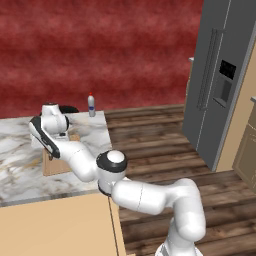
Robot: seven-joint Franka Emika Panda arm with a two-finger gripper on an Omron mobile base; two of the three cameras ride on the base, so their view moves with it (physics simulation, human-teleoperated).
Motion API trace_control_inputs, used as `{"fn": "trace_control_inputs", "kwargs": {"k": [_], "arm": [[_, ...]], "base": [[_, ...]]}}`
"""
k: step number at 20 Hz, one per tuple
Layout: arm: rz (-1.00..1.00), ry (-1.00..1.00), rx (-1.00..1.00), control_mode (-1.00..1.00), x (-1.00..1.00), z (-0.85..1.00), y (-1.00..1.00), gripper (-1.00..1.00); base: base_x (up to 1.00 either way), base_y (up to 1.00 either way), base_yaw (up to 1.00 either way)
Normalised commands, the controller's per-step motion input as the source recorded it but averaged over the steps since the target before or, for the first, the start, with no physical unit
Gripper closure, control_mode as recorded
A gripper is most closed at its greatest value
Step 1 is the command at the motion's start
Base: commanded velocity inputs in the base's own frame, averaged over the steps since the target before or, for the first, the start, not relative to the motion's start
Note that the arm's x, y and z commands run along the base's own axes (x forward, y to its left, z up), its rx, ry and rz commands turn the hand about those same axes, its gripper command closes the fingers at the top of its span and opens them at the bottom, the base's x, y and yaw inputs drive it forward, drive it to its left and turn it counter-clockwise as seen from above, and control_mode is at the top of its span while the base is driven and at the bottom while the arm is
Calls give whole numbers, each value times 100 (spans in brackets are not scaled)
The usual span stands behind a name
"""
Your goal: Open the drawer on the left and place the cutting tools on the cutting board.
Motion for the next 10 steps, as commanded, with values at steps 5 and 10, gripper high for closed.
{"fn": "trace_control_inputs", "kwargs": {"k": [5,10], "arm": [[0,0,0,-100,12,0,-6,-100],[0,0,5,-100,0,1,-33,-100]], "base": [[0,0,0],[0,0,0]]}}
